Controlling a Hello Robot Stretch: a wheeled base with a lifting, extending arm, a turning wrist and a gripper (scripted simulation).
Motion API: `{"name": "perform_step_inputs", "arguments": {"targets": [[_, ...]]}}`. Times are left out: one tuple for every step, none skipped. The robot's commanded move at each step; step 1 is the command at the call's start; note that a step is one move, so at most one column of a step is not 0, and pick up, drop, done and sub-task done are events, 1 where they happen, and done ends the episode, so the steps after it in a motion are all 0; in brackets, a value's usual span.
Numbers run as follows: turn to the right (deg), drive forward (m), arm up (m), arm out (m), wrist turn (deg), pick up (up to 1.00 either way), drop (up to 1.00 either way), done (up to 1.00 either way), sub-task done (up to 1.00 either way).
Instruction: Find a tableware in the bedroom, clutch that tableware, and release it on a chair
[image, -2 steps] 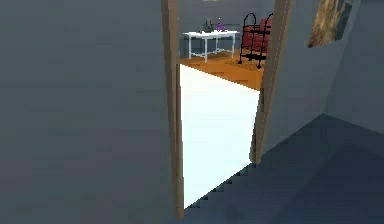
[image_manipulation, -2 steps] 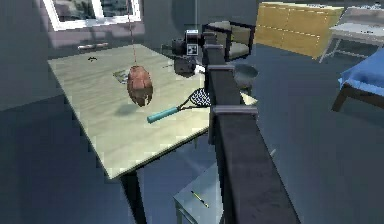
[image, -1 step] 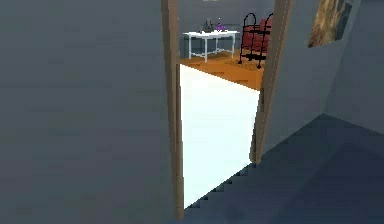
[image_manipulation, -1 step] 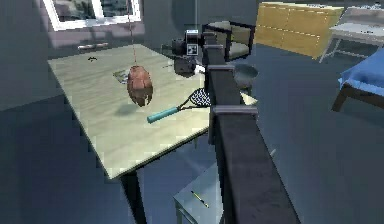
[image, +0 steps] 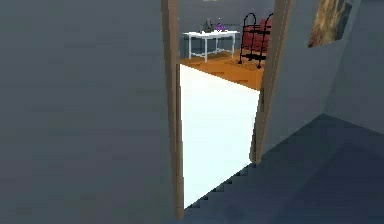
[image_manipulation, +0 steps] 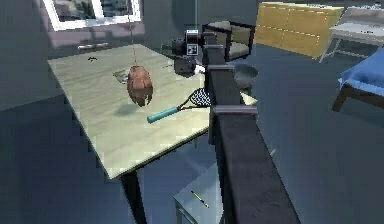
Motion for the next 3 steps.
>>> {"name": "perform_step_inputs", "arguments": {"targets": [[0.0,0.00,0.00,0.00,0.0,0.00,1.00,0.00,0.00],[0.0,0.00,0.00,-0.10,0.0,0.00,0.00,0.00,0.00],[0.0,0.00,0.00,0.00,0.0,0.00,0.00,1.00,0.00]]}}
